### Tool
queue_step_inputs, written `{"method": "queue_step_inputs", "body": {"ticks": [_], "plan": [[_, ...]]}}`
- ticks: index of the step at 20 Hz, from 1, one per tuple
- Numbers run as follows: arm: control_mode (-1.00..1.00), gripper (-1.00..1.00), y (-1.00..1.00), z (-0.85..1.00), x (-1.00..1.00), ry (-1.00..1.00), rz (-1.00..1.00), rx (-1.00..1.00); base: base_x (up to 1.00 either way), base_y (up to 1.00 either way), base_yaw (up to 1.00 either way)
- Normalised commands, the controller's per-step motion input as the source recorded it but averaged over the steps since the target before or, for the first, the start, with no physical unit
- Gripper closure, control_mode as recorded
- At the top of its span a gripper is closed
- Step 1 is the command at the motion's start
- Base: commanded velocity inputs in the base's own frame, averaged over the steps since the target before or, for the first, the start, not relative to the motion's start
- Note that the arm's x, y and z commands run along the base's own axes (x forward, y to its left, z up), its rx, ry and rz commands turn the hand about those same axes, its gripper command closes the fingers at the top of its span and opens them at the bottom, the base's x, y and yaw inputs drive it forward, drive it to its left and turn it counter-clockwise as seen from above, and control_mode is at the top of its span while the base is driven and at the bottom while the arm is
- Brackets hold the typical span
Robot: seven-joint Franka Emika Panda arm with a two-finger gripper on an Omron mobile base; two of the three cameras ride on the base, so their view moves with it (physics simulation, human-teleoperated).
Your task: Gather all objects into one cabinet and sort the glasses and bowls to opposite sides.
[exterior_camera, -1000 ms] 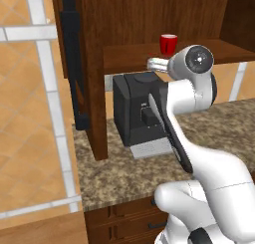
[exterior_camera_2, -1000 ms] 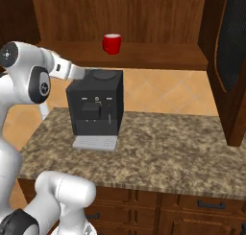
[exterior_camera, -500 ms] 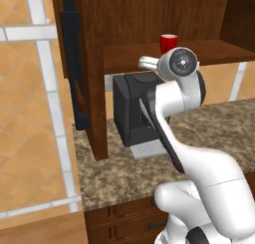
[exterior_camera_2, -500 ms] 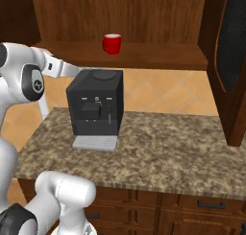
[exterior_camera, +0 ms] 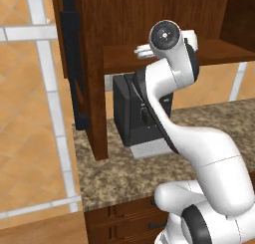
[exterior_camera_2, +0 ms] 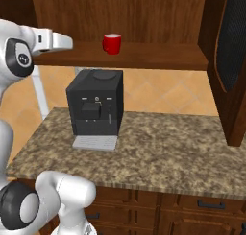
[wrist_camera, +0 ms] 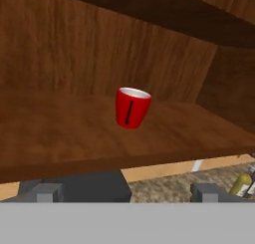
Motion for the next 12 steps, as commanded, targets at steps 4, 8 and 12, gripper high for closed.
{"method": "queue_step_inputs", "body": {"ticks": [4,8,12], "plan": [[-1.00,-1.00,-0.33,-0.49,0.69,-0.12,0.00,-0.13,0.00,0.00,0.00],[-1.00,-1.00,-0.10,-0.02,0.60,-0.01,0.00,0.01,0.00,0.00,0.00],[-1.00,-1.00,-0.46,0.03,0.92,0.19,-0.06,0.20,0.00,0.00,0.00]]}}
